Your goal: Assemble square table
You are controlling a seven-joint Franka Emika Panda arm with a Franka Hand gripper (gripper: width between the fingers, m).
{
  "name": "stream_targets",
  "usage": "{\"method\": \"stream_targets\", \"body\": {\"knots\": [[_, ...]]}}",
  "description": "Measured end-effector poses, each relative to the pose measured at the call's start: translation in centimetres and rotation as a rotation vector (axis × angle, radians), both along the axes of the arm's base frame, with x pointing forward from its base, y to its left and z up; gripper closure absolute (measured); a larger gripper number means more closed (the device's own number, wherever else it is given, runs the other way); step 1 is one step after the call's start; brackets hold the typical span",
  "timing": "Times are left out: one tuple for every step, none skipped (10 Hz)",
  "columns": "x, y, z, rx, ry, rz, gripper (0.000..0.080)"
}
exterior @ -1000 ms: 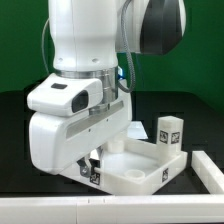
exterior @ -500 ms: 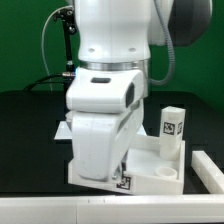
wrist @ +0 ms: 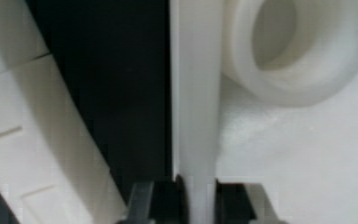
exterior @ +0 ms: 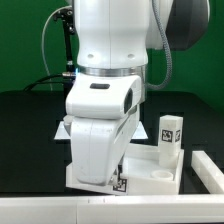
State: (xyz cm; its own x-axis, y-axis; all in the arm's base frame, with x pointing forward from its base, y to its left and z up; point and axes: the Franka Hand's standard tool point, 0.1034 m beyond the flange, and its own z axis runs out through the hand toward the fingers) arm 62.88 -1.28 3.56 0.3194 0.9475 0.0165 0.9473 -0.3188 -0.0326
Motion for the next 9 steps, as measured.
{"method": "stream_targets", "body": {"knots": [[0.4, 0.6, 0.3, 0.010, -0.012, 0.036, 0.0739], [0.7, 1.8, 0.4, 0.027, -0.013, 0.058, 0.0739], [1.2, 3.2, 0.6, 0.049, 0.000, 0.088, 0.0739], [2.0, 3.9, 0.8, 0.065, -0.002, 0.116, 0.0739], [1.8, 3.7, 0.6, 0.065, 0.004, 0.110, 0.0739], [1.6, 3.6, 0.4, 0.059, 0.009, 0.115, 0.0739], [1.5, 3.5, 0.4, 0.054, 0.011, 0.119, 0.0739], [1.5, 3.5, 0.3, 0.057, 0.007, 0.132, 0.0739], [1.8, 4.0, 0.2, 0.065, -0.010, 0.155, 0.0739]]}}
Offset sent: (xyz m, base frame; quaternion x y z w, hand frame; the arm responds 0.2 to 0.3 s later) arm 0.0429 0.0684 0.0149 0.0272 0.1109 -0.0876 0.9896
